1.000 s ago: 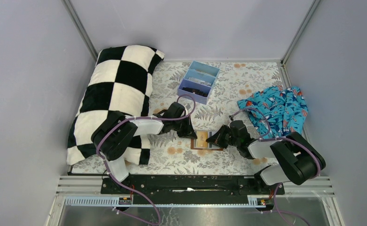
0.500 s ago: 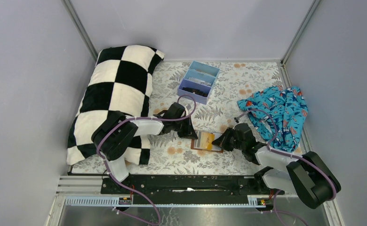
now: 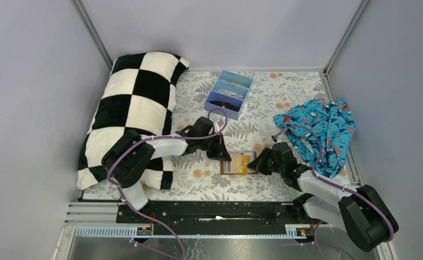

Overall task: Take the credit cards out of the card holder
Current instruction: Remove the credit card from the card holder.

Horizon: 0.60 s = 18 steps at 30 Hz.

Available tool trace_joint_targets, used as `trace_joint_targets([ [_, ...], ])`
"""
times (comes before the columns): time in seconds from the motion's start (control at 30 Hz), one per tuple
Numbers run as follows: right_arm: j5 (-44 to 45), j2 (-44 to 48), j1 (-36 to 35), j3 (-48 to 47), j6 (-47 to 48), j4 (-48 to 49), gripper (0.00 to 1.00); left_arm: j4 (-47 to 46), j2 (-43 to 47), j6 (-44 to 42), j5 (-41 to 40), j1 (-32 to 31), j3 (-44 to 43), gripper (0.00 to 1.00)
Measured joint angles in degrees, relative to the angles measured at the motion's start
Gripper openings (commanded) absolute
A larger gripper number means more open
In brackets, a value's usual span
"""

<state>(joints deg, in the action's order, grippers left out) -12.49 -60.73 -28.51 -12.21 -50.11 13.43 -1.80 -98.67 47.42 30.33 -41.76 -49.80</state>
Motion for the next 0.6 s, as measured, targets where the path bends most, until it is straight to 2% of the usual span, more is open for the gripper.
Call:
trace_joint_targets([
  [0.2, 0.00, 0.04, 0.02, -0.87, 0.46, -1.05, 0.00, -2.71, -3.56, 1.27, 2.69, -2.82, -2.64, 0.07],
  [0.43, -0.02, 0.00, 0.02, -1.11, 0.57, -1.16, 0.01, -1.55, -9.11, 0.98, 2.89, -4.48, -4.79, 0.05],
  [0.53, -0.35, -0.28, 0.02, -1.09, 0.17, -0.33, 0.18, -1.27, -9.11, 0.81, 2.80, -4.35, -5.07, 0.05],
  [0.6, -0.76, -0.68, 0.09, -0.85, -0.52, 1.42, 0.24, -1.20, -9.11, 0.79, 2.73, -4.31, -5.07, 0.05],
])
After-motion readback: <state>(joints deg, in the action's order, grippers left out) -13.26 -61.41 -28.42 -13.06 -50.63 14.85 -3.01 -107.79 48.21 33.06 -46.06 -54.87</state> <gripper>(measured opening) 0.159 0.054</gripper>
